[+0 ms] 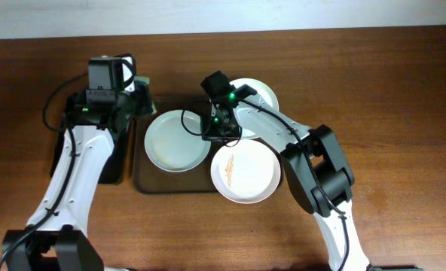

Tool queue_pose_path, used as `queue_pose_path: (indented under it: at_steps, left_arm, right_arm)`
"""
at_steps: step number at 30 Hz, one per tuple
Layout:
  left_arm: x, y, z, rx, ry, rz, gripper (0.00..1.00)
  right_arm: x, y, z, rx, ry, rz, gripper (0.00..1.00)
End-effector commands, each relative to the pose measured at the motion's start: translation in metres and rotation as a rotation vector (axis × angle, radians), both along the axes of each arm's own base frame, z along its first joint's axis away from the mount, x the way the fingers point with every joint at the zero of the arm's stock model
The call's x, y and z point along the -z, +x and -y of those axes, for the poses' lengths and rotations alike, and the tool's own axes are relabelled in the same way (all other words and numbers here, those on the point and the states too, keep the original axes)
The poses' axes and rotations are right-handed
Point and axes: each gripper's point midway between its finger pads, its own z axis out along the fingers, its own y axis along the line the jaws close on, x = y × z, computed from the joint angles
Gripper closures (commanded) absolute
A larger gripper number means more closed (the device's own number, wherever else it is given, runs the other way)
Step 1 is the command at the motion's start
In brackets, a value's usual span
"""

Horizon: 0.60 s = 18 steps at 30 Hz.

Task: Clean dirty plates on tray and stack at the side
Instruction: 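Scrub the plate surface with the sponge in the left gripper, then lift the cleaned plate with the right gripper off the tray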

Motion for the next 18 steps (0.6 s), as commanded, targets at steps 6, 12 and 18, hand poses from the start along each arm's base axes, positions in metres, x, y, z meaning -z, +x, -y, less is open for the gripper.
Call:
queue_pose_path:
  at_steps: [6, 12, 18]
  left_arm:
    - [0.016, -0.015, -0.032, -0.065, -0.006, -0.089, 0.99]
    - [0.031, -0.025, -0.007, 0.001, -0.030, -0.139, 0.99]
    - [0.048, -0.028, 0.003, 0.025, -0.028, -0.185, 0.99]
  right_arm:
    - [-0.098, 0.013, 0.021, 0.032, -0.058, 0.199, 0.96]
    - [-0.137, 0.012, 0.059, 0.085, -0.240, 0.332, 0.96]
    - [-0.154, 0.011, 0.083, 0.111, -0.475, 0.470, 0.96]
